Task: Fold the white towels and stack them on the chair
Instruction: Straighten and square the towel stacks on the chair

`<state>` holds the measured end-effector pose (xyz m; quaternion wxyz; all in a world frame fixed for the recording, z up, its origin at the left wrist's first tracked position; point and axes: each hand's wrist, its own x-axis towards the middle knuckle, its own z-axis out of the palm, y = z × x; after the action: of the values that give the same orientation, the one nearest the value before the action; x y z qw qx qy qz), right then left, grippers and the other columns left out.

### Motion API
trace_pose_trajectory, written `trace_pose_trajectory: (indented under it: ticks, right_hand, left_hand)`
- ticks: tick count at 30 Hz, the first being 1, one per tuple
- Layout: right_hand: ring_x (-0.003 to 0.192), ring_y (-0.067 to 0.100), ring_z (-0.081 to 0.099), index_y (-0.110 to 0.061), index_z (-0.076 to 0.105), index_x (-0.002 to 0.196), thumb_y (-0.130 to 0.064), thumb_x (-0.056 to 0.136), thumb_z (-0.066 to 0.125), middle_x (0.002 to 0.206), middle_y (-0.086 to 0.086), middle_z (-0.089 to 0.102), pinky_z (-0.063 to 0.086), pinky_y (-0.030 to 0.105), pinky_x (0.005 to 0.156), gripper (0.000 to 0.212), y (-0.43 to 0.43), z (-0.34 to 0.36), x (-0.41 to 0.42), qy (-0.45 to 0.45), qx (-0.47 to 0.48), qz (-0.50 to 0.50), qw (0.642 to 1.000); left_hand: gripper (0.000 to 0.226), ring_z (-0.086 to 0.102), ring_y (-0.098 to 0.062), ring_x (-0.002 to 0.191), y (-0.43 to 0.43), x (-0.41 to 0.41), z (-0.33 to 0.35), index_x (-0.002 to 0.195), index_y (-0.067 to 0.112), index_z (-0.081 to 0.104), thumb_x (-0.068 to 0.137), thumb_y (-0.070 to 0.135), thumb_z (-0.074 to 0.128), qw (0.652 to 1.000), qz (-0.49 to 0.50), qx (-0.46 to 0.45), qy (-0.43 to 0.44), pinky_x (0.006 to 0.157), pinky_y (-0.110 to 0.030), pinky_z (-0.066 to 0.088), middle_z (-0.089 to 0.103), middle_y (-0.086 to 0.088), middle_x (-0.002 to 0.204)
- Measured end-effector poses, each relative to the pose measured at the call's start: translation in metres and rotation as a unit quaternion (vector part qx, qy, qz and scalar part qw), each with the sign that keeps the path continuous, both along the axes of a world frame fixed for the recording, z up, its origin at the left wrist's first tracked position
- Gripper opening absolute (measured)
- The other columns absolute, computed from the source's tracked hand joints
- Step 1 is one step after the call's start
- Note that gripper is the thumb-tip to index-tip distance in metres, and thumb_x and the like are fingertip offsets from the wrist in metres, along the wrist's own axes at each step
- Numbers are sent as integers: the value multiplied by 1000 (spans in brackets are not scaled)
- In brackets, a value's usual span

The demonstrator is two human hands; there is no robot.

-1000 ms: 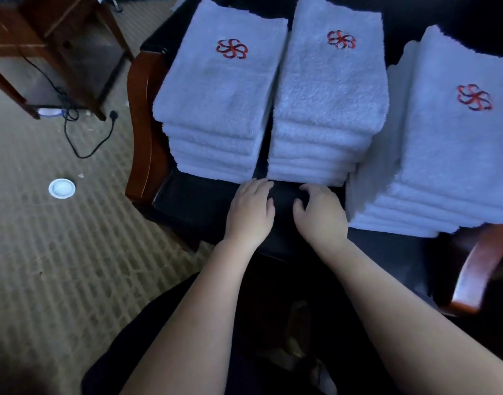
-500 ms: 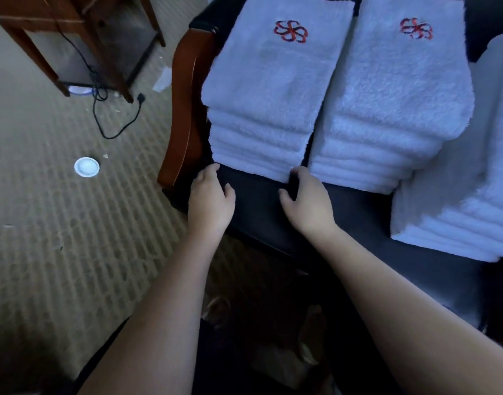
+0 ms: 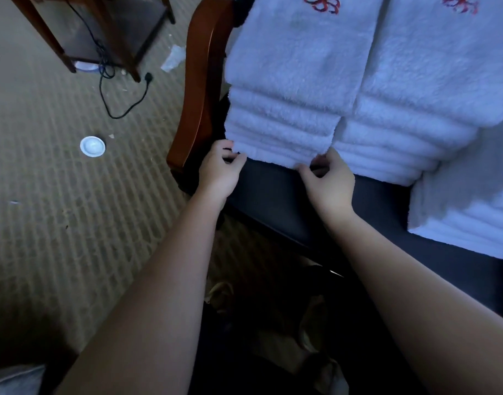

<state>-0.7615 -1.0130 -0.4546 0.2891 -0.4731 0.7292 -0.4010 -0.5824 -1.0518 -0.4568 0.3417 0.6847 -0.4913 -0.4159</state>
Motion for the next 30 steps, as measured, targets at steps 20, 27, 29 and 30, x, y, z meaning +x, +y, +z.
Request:
trace_pose_trajectory:
  ticks: [20, 27, 29, 30]
  right_hand:
    - [85, 34, 64, -13, 67, 79, -5, 81, 47, 81, 2, 71, 53, 42, 75, 22, 55, 44, -40, -151, 32, 30, 987]
    - [75, 22, 57, -11, 58, 80, -42, 85, 45, 81, 4, 62, 48, 36, 74, 34, 37, 57, -42, -239, 37, 3, 970]
    - [81, 19, 65, -19, 68, 80, -58, 93, 40, 88, -2, 71, 53, 35, 80, 50, 34, 61, -44, -249, 49, 23, 967]
    - [87, 19, 68, -24, 71, 82, -63, 95, 35, 93, -2, 73, 54, 36, 83, 54, 33, 64, -44, -264, 53, 37, 962]
  left_hand:
    - [21, 60, -1, 90, 85, 22, 46, 103, 23, 60, 86, 22, 72, 996, -61, -62, -17, 81, -17, 48, 63, 8, 112]
    - [10, 65, -9, 92, 69, 20, 64, 90, 37, 62, 94, 30, 58, 997, -21, -20, 68, 79, -24, 52, 67, 11, 96]
    - [22, 67, -12, 93, 57, 20, 71, 97, 38, 61, 94, 55, 48, 997, 8, 14, 72, 86, -29, 53, 68, 11, 98]
    - [39, 68, -13, 93, 51, 20, 75, 105, 37, 61, 91, 67, 41, 996, 9, 39, 82, 88, -31, 53, 69, 10, 102]
